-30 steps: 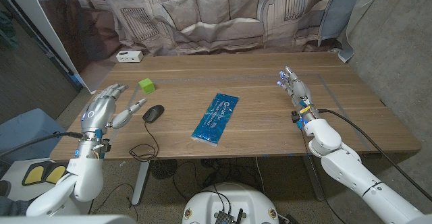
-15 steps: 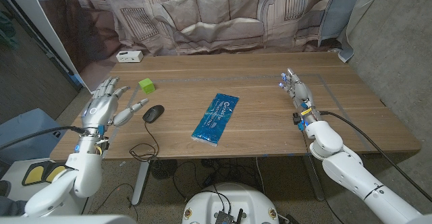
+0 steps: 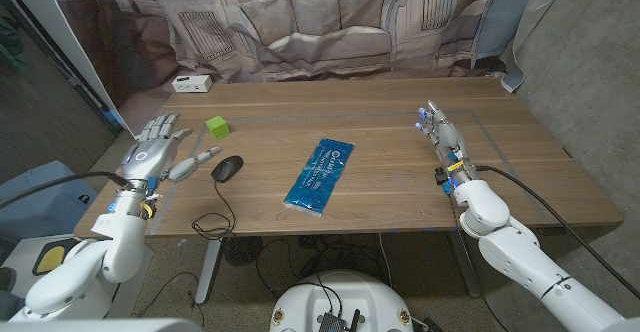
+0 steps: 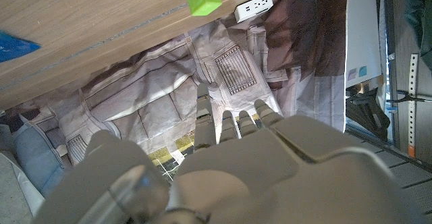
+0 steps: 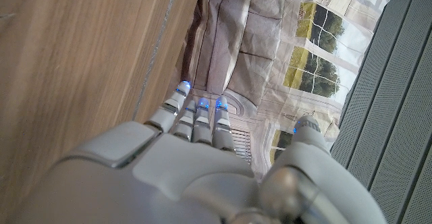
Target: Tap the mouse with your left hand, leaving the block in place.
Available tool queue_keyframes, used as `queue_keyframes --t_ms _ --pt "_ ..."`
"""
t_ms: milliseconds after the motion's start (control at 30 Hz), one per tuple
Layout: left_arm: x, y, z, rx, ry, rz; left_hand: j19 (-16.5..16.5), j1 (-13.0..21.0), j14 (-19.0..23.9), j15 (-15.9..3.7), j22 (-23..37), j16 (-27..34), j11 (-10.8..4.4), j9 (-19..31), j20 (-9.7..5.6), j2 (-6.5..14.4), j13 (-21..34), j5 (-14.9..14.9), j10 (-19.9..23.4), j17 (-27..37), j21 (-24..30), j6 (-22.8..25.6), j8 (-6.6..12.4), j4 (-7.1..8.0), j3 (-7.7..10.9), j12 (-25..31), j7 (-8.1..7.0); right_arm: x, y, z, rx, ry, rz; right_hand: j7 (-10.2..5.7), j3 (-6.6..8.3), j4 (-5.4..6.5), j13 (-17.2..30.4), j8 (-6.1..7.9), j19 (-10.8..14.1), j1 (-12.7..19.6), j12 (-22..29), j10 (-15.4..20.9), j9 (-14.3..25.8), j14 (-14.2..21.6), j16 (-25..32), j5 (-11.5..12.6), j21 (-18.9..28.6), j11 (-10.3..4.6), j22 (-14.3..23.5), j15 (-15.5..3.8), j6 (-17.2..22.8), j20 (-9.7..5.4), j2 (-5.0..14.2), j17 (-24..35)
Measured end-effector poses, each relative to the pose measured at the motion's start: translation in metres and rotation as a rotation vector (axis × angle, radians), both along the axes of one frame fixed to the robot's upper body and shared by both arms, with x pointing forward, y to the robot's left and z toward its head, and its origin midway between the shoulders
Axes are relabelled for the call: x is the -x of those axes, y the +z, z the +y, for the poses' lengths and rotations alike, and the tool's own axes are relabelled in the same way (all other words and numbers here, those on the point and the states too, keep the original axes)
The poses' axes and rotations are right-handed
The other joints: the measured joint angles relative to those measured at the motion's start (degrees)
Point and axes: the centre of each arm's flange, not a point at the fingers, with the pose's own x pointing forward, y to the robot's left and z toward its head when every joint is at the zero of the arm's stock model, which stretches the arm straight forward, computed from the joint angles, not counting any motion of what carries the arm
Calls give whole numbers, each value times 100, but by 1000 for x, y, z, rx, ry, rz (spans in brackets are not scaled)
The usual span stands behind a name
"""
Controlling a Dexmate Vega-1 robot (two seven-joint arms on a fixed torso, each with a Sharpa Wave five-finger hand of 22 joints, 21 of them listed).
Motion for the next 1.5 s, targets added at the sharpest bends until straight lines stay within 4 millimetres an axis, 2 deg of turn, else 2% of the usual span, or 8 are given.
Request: queue_keyframes --t_ms 133,300,533,1167,1500 --pt "-3 1 0 -8 9 42 0 -24 -31 -29 0 5 7 0 0 -22 0 0 -8 0 29 66 0 8 -56 0 -3 1 2 0 3 0 -4 0 0 0 0 0 0 0 0 0 0 0 0 0 0 0 0 0 0 0 0 2" --pt "-2 10 -5 -33 6 68 50 -121 2 4 0 72 74 0 140 -30 0 21 -8 0 90 147 27 62 -110 29 -24 2 2 -1 4 -5 1 0 0 0 0 0 0 0 0 0 0 0 0 0 0 0 0 0 0 0 0 1" --pt "-3 14 -6 -50 15 117 23 -196 17 -12 0 72 51 0 204 -45 -27 43 -30 0 90 391 95 101 -149 49 79 5 3 -2 4 -8 0 0 0 0 0 0 0 0 0 1 0 0 0 0 0 0 0 0 0 0 0 1" --pt "-10 25 -14 -99 27 163 22 -280 14 -75 -1 72 -4 0 205 -21 -26 63 -57 -1 104 670 139 142 -235 94 26 7 3 -6 -2 -21 6 0 0 0 0 -2 1 0 0 1 0 1 -40 0 0 0 0 0 0 -1 0 1" --pt "-21 18 -14 -115 37 220 22 -294 76 -136 -1 95 -33 1 205 -7 -26 85 -27 -2 135 771 139 149 -243 94 -33 9 7 -7 -5 -24 -2 0 -19 -19 0 -22 -21 0 0 1 0 1 -39 0 0 0 0 -1 0 21 0 0"
